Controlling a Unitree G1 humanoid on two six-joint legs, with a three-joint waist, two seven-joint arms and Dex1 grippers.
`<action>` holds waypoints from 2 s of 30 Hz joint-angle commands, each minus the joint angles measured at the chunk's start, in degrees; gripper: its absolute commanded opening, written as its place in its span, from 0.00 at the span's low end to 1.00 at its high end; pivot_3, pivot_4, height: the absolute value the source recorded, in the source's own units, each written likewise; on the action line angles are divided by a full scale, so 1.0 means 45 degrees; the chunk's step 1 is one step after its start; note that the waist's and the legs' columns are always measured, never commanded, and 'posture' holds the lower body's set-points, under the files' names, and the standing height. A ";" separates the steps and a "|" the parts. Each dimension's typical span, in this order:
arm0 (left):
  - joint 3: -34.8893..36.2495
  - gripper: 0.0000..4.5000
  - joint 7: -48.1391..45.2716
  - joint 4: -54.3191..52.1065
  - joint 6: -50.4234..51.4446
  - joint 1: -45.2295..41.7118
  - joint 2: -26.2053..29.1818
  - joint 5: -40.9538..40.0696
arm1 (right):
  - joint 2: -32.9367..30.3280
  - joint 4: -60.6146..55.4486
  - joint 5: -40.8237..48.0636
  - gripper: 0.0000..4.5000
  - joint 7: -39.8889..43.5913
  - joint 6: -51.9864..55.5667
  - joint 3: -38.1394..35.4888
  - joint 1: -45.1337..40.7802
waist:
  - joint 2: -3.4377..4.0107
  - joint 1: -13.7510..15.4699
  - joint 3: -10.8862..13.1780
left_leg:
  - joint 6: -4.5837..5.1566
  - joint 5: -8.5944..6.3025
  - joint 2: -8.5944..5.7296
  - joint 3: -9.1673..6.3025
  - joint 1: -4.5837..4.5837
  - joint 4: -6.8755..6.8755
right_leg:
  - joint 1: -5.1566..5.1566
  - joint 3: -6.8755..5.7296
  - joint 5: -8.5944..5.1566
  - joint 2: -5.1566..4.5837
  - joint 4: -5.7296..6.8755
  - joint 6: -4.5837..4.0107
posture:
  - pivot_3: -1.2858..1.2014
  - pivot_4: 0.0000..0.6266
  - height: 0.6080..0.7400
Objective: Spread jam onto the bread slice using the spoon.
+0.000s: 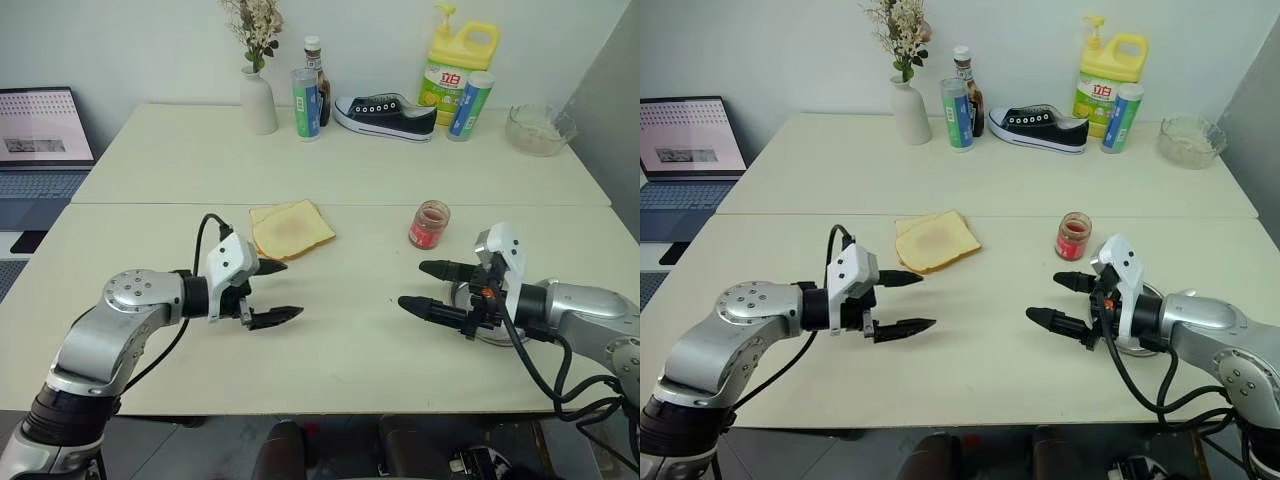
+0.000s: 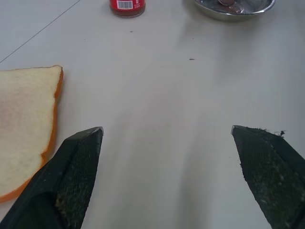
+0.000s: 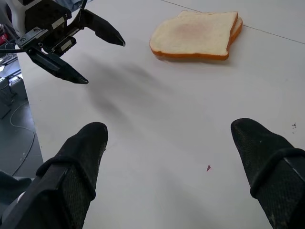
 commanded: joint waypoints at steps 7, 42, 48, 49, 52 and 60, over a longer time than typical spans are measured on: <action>0.0438 1.00 0.0198 0.0135 0.0040 -0.0771 -0.0184 -0.0300 | 0.0084 -0.0241 -0.0194 1.00 0.0235 -0.0371 -0.0091 0.0063 | 0.0000 0.0001 0.0000 | 0.0000 0.0000 -0.0001 0.0000 -0.0002 0.0002 | 0.0000 -0.0001 0.0000 0.0000 0.0000 0.0000 | 0.52 0.24 1.00; 0.1530 0.74 0.4540 0.8527 -0.2314 -0.3878 -0.4587 0.1587 | 0.4006 0.1812 -0.4325 1.00 -0.0148 -0.2182 0.3252 -0.3649 | -0.0014 0.0003 -0.0009 | -0.0003 0.0002 -0.0013 -0.0019 -0.0007 0.0009 | -0.0003 -0.0028 0.0014 -0.0023 0.0022 -0.0007 | 0.52 0.24 1.00; 0.1511 0.30 0.4362 0.9016 -0.2585 -0.4237 -0.4536 0.1871 | 0.4043 0.1782 -0.4318 1.00 -0.0233 -0.2136 0.3086 -0.3585 | -0.0014 0.0003 -0.0009 | -0.0004 0.0002 -0.0015 -0.0019 -0.0007 0.0010 | -0.0002 -0.0028 0.0014 -0.0022 0.0023 -0.0006 | 0.52 0.24 1.00; 0.1523 0.23 0.4348 0.9063 -0.2609 -0.4288 -0.4536 0.1892 | 0.4038 0.1776 -0.4323 1.00 -0.0236 -0.2131 0.3069 -0.3575 | -0.0014 0.0003 -0.0009 | -0.0004 0.0002 -0.0015 -0.0018 -0.0008 0.0010 | -0.0002 -0.0028 0.0014 -0.0022 0.0023 -0.0006 | 0.52 0.24 1.00; 0.1565 0.02 0.4288 0.9156 -0.2654 -0.4387 -0.4519 0.1944 | 0.3997 0.1782 -0.4332 1.00 -0.0244 -0.2119 0.2995 -0.3558 | -0.0014 0.0001 -0.0009 | -0.0004 0.0002 -0.0015 -0.0019 -0.0008 0.0010 | -0.0002 -0.0030 0.0014 -0.0022 0.0023 -0.0006 | 0.52 0.24 1.00; 0.1662 0.01 0.4189 0.8850 -0.2669 -0.4634 -0.4334 0.1972 | 0.3887 0.1793 -0.4310 1.00 -0.0261 -0.2093 0.2748 -0.3492 | -0.0014 0.0000 -0.0009 | -0.0003 0.0002 -0.0014 -0.0019 -0.0008 0.0010 | -0.0002 -0.0029 0.0014 -0.0022 0.0024 -0.0006 | 0.52 0.24 1.00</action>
